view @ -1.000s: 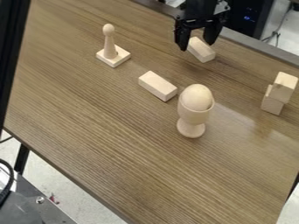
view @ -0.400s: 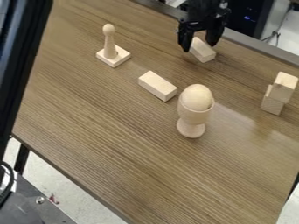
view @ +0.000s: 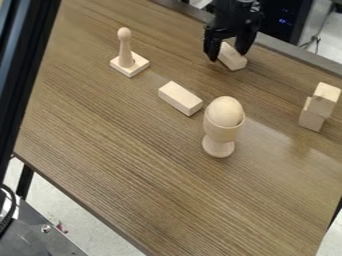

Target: Move the triangle box and place top of the other triangle

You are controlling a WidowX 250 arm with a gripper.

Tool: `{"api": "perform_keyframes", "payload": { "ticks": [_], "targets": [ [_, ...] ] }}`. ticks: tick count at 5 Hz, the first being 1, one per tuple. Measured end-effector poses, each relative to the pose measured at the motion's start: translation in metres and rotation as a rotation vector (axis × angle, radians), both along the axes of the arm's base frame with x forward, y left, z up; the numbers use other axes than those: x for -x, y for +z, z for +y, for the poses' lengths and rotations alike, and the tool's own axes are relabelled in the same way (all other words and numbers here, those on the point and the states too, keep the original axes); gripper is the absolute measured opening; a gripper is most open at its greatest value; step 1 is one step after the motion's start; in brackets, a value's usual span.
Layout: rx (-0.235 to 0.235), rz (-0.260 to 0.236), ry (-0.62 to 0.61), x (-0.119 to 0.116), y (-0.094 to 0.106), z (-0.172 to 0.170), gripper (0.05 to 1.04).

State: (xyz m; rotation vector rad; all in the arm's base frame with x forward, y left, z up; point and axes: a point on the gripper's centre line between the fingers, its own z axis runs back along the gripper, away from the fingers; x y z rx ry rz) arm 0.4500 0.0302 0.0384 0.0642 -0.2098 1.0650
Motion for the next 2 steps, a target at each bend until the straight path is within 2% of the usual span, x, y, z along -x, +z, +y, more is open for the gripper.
{"api": "perform_keyframes", "payload": {
  "ticks": [1, 2],
  "targets": [
    [-0.004, 0.035, 0.006, 0.0106, -0.0108, -0.0006, 0.970],
    [-0.018, 0.041, 0.007, 0.0194, -0.0117, 0.0009, 0.700]
  ]
}}
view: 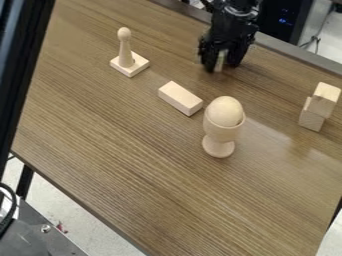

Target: Move the triangle box and place top of the other triangle

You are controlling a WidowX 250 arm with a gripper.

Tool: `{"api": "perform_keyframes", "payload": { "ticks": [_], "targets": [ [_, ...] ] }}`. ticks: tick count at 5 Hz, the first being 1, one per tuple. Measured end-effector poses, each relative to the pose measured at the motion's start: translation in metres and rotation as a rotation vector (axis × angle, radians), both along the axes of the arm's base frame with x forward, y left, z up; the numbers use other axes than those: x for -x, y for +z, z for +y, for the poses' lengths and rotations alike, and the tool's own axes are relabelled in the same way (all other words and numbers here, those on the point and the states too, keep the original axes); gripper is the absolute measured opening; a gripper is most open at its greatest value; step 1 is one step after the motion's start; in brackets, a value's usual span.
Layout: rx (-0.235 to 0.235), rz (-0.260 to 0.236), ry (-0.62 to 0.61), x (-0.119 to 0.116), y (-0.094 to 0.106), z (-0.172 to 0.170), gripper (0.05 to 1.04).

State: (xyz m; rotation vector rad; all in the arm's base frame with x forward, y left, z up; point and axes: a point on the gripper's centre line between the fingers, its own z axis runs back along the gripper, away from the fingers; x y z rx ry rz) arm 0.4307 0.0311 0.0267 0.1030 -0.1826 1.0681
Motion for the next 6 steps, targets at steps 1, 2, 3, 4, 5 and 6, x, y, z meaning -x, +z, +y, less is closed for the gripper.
{"api": "perform_keyframes", "payload": {
  "ticks": [1, 2, 3, 4, 5, 6],
  "targets": [
    [-0.002, 0.002, 0.002, 0.004, 0.000, 0.000, 0.401],
    [0.021, 0.000, 0.016, 0.004, 0.002, -0.003, 0.293],
    [0.009, -0.064, 0.035, -0.006, 0.026, -0.001, 0.293],
    [-0.023, -0.163, 0.093, -0.011, 0.062, 0.003, 0.292],
    [-0.072, -0.270, 0.186, -0.010, 0.101, 0.008, 0.292],
    [-0.104, -0.316, 0.268, 0.005, 0.123, 0.003, 0.291]
  ]
}}
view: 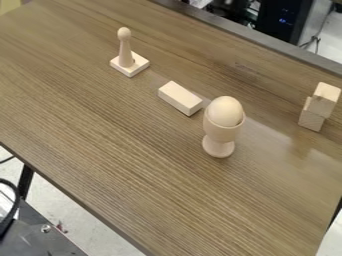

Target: Move the triangle box and place top of the other triangle

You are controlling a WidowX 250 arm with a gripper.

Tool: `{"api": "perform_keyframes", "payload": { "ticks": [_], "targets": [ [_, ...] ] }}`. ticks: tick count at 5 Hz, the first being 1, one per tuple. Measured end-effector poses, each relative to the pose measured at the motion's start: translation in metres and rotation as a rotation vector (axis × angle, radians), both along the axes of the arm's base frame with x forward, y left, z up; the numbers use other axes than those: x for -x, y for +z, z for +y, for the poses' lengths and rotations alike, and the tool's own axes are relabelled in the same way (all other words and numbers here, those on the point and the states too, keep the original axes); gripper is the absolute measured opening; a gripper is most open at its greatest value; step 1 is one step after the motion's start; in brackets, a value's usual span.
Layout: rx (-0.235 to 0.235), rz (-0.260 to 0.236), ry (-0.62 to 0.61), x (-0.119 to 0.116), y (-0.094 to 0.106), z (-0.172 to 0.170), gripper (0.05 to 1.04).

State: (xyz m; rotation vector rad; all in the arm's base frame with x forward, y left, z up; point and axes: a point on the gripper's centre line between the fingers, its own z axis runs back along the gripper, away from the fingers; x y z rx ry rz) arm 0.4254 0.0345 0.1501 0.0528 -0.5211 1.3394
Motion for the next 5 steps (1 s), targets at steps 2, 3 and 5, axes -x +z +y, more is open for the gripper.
{"api": "perform_keyframes", "payload": {
  "ticks": [2, 3, 5],
  "targets": [
    [-0.018, 0.045, 0.109, 0.052, 0.002, -0.031, 0.290],
    [0.007, 0.104, 0.110, 0.079, -0.010, -0.039, 0.290],
    [0.109, 0.177, 0.078, 0.115, -0.025, -0.045, 0.290]
  ]
}}
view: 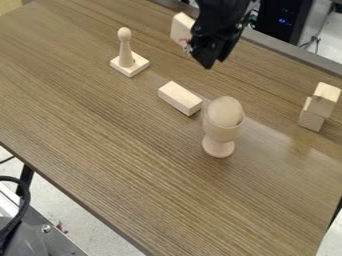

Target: Move the triangle box and place top of the other triangle

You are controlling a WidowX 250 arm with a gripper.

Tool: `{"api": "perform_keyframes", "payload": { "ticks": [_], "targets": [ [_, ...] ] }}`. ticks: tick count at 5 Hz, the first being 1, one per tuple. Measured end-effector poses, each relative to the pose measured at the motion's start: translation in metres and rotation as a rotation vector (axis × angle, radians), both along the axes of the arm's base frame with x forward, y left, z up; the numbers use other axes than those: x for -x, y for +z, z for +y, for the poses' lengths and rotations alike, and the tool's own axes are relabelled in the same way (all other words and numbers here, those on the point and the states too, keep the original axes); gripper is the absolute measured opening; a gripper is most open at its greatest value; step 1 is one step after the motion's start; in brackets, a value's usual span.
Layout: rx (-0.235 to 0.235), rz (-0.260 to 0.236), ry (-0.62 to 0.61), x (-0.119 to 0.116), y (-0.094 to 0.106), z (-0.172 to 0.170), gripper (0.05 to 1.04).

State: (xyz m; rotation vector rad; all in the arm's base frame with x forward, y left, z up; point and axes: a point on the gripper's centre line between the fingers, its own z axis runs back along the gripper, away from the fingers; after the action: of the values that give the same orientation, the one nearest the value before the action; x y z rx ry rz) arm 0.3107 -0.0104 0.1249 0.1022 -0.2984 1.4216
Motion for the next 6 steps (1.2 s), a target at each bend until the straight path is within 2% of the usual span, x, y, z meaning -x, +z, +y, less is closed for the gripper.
{"api": "perform_keyframes", "payload": {
  "ticks": [1, 2, 3, 5, 6],
  "targets": [
    [0.043, 0.026, -0.007, 0.008, -0.012, 0.007, 0.290],
    [0.036, 0.037, -0.017, 0.009, -0.021, 0.009, 0.290],
    [-0.004, 0.086, 0.005, 0.008, -0.041, 0.013, 0.290],
    [-0.052, 0.127, 0.003, 0.004, -0.065, 0.018, 0.290],
    [-0.061, 0.135, 0.009, 0.002, -0.067, 0.019, 0.290]
  ]
}}
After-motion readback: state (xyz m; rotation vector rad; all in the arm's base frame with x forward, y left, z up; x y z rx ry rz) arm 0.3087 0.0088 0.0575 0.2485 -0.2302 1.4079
